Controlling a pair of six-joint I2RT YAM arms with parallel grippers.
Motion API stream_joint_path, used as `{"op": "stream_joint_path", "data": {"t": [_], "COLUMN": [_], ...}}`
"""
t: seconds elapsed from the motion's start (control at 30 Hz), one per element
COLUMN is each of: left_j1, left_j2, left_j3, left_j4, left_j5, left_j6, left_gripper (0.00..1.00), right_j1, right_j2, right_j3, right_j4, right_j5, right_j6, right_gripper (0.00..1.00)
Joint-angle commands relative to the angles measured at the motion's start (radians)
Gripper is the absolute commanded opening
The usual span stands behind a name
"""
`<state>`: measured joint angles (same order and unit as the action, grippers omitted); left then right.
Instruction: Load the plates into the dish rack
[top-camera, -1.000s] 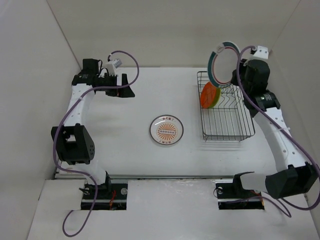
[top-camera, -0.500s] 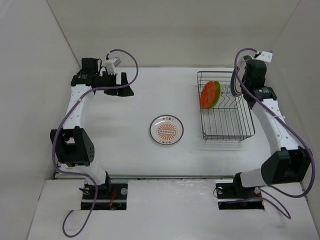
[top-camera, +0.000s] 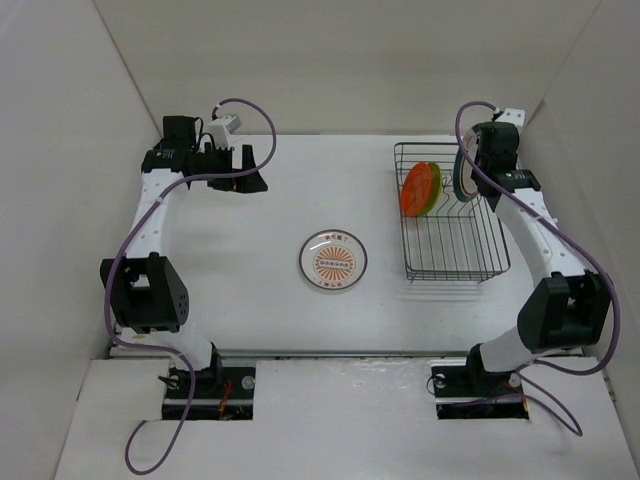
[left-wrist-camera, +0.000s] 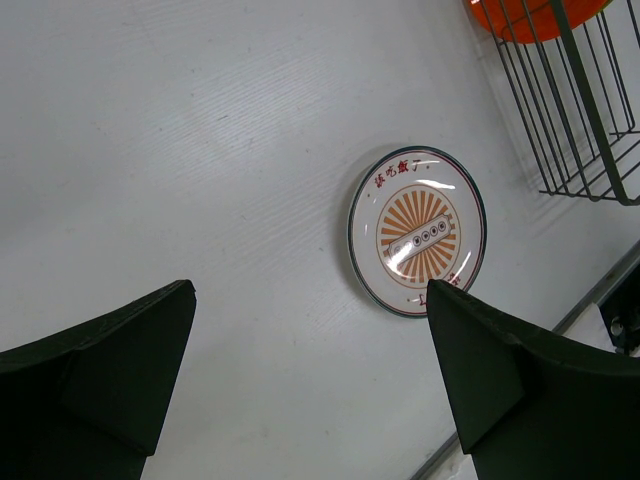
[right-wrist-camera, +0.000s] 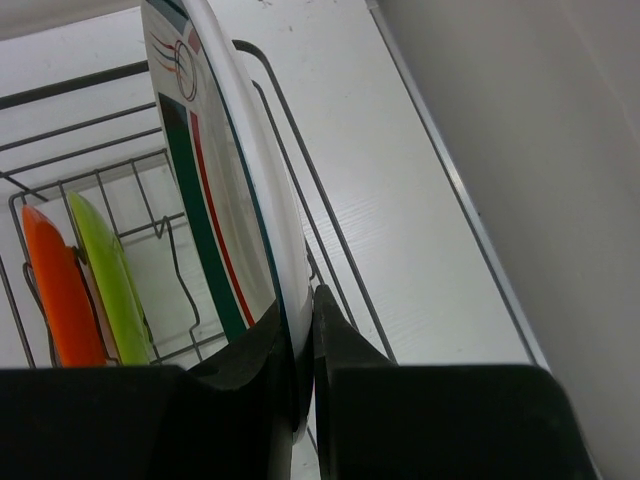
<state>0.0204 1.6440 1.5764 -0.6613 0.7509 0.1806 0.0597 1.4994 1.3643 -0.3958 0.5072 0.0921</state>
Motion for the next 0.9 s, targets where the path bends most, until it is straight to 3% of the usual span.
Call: {"op": "stream_joint_path", "data": {"t": [0.0,0.63,0.7,0.73,0.8,0.87], "left_j1": [-0.004,-0.004,-0.004,-0.004,-0.004,-0.004], "left_j2": [-0.055,-0.055,-0.055,-0.044,-0.035,-0.009], "left_j3": [-0.015,-0.024,-0.024,-0.024,-0.035,-0.035], "left_j4": [0.022,0.012,0.012,0.012,0.012,0.012], "left_j5": [0.015,0.015,0.015,0.015,-0.004,-0.013], "left_j6": [0.003,0.013,0.013,0.022,0.022,0.034], "left_gripper": [1.0,1.0,1.0,1.0,1.0,1.0], "right_j1": [-0.004,0.023,0.032,0.032,0.032,0.032], "right_j2": [-0.011,0.081,0.081,0.081,0.081,0.081], "right_j3": [0.027,0.018,0.018,0.018,0.018,0.036], "right_j4": [0.084,0.064,0.055,0.055,0.046,0.037], "right_j5": [-0.021,0.005,0.005,0.005,0.005,0.016], "right_j6": [-0.006,-0.006,-0.006,-0.006,-0.006,0.003], "right_gripper": [0.0,0.03,0.12,0.3,0.32,0.44]}}
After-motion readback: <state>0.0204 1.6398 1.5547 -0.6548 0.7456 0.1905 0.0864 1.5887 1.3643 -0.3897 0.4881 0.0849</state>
